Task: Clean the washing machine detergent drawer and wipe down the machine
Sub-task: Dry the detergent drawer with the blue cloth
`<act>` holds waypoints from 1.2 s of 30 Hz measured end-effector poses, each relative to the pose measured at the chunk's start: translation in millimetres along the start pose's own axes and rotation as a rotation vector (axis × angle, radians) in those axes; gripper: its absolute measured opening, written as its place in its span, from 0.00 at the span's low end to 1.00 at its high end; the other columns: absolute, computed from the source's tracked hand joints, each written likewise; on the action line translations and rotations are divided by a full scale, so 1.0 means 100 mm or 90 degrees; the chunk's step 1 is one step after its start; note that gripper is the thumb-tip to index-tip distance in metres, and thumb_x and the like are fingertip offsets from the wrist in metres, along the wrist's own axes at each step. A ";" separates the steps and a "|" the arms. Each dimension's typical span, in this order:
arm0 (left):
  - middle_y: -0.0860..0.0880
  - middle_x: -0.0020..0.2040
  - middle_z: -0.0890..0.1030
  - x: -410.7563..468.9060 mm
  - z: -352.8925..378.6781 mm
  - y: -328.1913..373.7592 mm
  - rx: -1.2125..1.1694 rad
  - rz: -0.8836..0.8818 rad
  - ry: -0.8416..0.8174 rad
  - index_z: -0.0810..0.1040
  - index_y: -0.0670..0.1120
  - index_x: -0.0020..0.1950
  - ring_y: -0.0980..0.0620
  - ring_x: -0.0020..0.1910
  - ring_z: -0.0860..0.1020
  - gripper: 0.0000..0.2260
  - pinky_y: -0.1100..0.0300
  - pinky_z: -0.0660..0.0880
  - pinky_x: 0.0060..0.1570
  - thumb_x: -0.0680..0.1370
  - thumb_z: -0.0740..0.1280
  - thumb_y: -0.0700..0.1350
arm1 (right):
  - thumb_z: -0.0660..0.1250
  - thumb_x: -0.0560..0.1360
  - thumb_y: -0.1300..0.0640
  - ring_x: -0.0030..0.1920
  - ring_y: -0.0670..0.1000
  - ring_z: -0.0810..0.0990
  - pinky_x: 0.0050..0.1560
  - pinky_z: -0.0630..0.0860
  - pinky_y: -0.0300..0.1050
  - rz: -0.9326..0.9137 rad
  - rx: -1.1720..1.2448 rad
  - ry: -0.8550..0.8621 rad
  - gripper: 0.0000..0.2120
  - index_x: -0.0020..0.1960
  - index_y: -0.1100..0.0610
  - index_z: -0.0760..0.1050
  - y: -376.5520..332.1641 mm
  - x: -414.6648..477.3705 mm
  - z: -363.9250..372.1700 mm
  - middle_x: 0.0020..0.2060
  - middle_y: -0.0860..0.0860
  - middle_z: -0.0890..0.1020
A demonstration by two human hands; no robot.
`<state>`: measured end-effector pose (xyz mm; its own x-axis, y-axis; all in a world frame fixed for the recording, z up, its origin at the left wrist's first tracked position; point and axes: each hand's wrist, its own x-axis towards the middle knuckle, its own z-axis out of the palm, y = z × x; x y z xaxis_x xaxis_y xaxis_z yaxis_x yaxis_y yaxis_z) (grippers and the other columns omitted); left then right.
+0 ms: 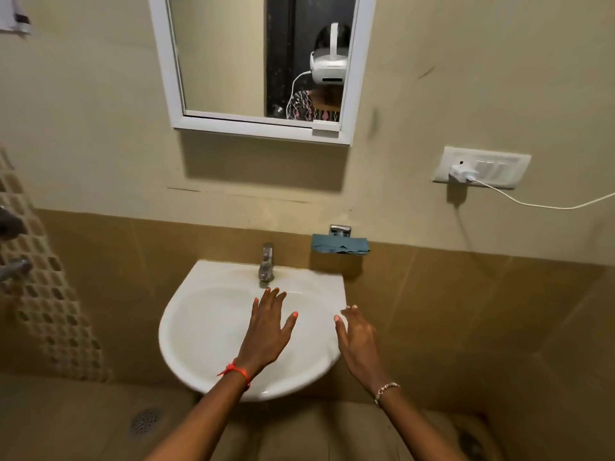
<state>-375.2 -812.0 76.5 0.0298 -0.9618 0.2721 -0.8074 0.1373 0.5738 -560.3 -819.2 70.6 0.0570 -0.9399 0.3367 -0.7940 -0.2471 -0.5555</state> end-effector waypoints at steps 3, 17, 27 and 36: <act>0.49 0.76 0.57 0.35 0.13 0.00 -0.016 0.012 -0.011 0.59 0.45 0.74 0.52 0.76 0.49 0.29 0.60 0.38 0.71 0.77 0.49 0.58 | 0.32 0.69 0.27 0.68 0.55 0.71 0.68 0.64 0.45 0.015 0.013 0.000 0.51 0.64 0.63 0.73 0.13 0.28 0.06 0.64 0.58 0.75; 0.42 0.73 0.62 2.05 0.52 -0.11 -0.121 0.024 -0.089 0.62 0.43 0.73 0.44 0.73 0.59 0.25 0.48 0.58 0.72 0.79 0.57 0.54 | 0.51 0.76 0.49 0.71 0.57 0.64 0.69 0.64 0.50 0.032 -0.033 0.056 0.25 0.65 0.62 0.73 0.52 1.91 0.31 0.68 0.58 0.71; 0.42 0.74 0.60 2.51 0.78 -0.06 -0.194 -0.055 -0.110 0.54 0.39 0.75 0.46 0.72 0.61 0.27 0.57 0.58 0.70 0.80 0.58 0.48 | 0.56 0.79 0.52 0.70 0.55 0.67 0.69 0.65 0.51 0.083 0.027 0.087 0.22 0.68 0.63 0.68 0.72 2.39 0.49 0.68 0.58 0.71; 0.38 0.68 0.67 2.63 0.90 -0.02 -0.242 -0.098 -0.125 0.56 0.37 0.74 0.42 0.66 0.70 0.27 0.48 0.73 0.61 0.80 0.59 0.49 | 0.65 0.76 0.58 0.53 0.57 0.78 0.50 0.76 0.37 0.192 0.186 0.112 0.16 0.60 0.67 0.73 0.86 2.62 0.44 0.53 0.61 0.79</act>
<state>-418.3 -1086.5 77.4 -0.0088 -0.9995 0.0309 -0.5275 0.0309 0.8490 -586.9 -1097.3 77.6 -0.2737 -0.9321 0.2373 -0.5543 -0.0488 -0.8309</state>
